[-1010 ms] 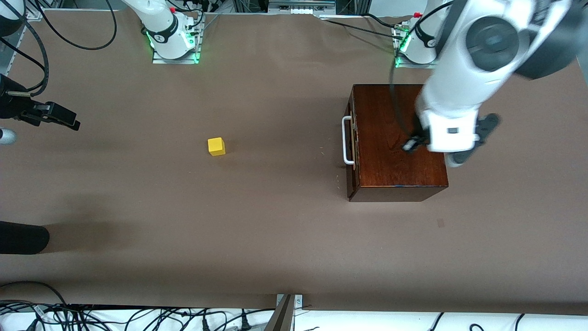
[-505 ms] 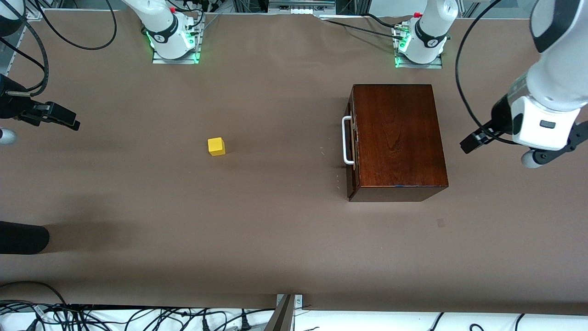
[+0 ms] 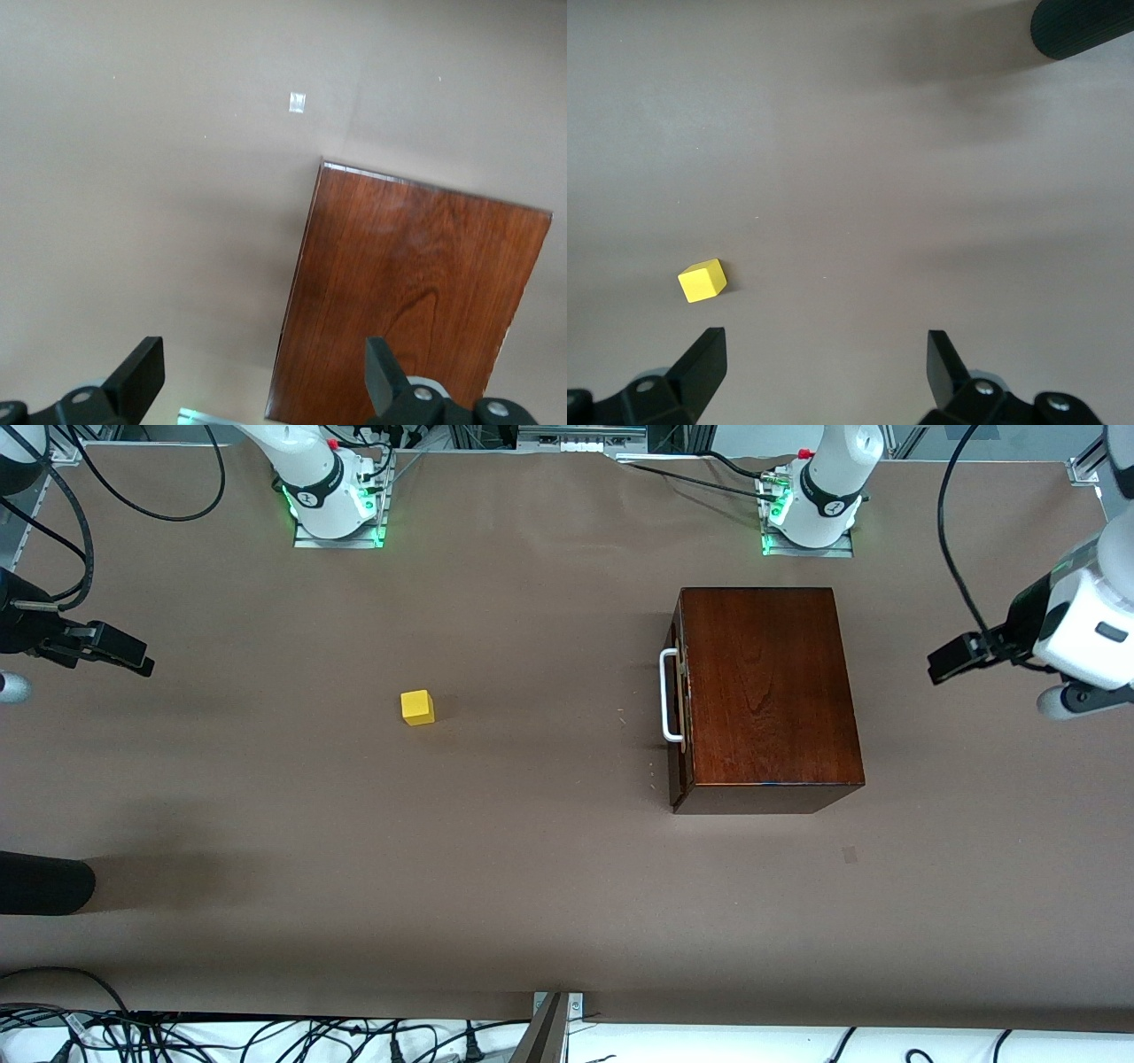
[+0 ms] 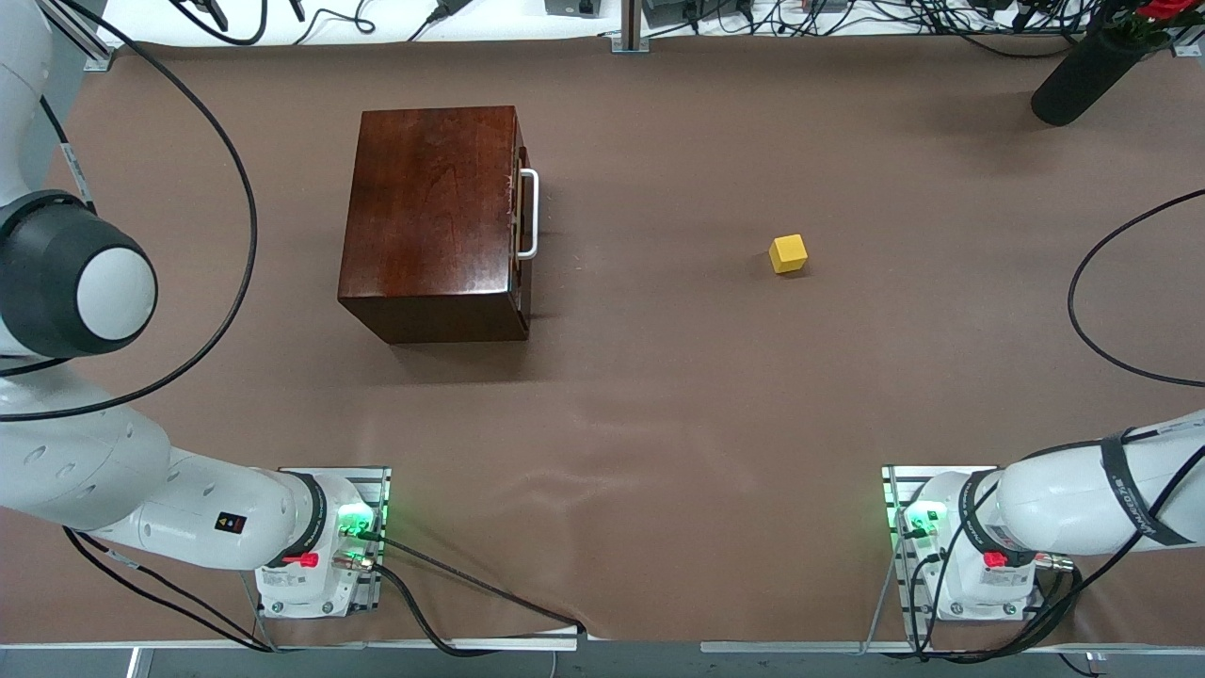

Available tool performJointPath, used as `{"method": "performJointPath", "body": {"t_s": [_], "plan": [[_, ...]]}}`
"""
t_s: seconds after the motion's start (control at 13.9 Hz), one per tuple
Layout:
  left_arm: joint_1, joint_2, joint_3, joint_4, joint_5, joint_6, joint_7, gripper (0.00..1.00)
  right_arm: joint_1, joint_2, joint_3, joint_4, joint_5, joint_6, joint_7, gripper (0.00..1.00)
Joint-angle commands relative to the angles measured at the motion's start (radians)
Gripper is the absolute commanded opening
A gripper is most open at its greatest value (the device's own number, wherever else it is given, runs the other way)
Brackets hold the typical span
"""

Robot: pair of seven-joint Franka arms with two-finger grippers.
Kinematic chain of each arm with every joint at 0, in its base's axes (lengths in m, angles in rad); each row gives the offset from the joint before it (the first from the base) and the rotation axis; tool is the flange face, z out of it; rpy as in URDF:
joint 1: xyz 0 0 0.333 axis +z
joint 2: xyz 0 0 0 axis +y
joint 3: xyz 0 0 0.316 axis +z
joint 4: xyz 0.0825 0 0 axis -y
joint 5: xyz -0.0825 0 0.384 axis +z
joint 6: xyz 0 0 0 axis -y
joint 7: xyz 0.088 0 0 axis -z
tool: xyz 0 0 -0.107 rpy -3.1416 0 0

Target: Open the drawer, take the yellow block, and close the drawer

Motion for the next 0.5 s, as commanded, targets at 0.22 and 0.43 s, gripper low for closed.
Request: {"method": "performJointPath", "body": {"t_s": [0.22, 0.43], "plan": [[0.015, -0.226, -0.051, -0.307, 0.019, 0.156, 0.167, 1.0, 0.009, -0.012, -0.007, 0.007, -0.002, -0.018, 0.008, 1.0], [0.028, -0.23, -0.047, -0.33, 0.025, 0.188, 0.247, 1.0, 0.009, -0.012, -0.007, 0.007, -0.002, -0.016, 0.008, 1.0]]}}
